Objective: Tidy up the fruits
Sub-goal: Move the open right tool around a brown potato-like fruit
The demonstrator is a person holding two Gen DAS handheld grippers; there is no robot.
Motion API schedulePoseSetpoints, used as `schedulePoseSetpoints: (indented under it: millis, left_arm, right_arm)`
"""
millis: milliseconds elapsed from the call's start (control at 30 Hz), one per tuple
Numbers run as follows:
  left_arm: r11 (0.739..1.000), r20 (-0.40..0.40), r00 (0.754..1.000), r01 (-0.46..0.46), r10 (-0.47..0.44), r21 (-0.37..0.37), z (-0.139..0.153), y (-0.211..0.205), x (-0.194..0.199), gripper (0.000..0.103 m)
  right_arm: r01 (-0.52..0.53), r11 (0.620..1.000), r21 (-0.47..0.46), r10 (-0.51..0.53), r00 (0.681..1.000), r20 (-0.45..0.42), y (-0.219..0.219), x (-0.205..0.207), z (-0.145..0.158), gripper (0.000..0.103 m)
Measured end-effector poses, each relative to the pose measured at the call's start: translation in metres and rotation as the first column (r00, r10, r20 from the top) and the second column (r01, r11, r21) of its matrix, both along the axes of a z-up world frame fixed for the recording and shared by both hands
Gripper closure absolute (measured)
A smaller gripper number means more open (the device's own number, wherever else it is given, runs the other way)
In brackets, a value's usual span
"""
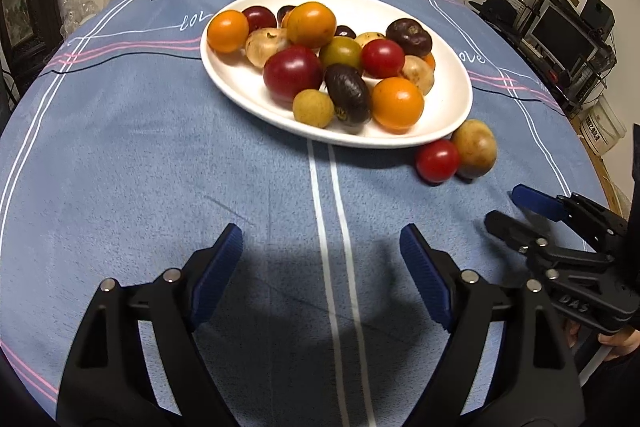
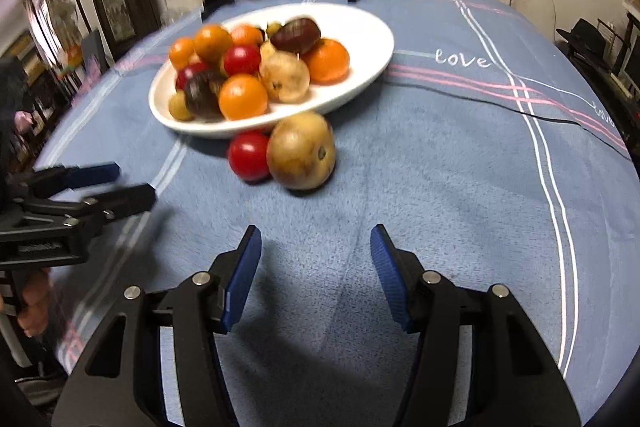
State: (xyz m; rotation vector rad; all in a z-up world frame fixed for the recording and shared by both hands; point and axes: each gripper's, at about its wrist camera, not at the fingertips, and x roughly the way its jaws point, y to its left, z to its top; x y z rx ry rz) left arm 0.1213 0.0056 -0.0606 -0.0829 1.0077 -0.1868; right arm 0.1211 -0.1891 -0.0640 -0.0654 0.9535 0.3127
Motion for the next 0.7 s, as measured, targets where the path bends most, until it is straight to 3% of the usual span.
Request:
schedulePoseSetpoints:
  millis: [233,700]
  left_arm:
    - [1.000,-0.002,1.000,0.000,0.000,0.004,-0.003,0.002,0.002,0.020]
    - [0.999,-0.001,1.000,-0.001,0.001,0.040,-0.009,-0.002,0.007,0.018]
  right_arm:
    - [-0.024,0.997,-0.074,0.023,1.000,-0.009,0.015,0.015,-0.003,0.042]
    - [-0.078,0.991,-0.111,0.075,0.997,-0.025,0.029,0.047,-0.002,0.043]
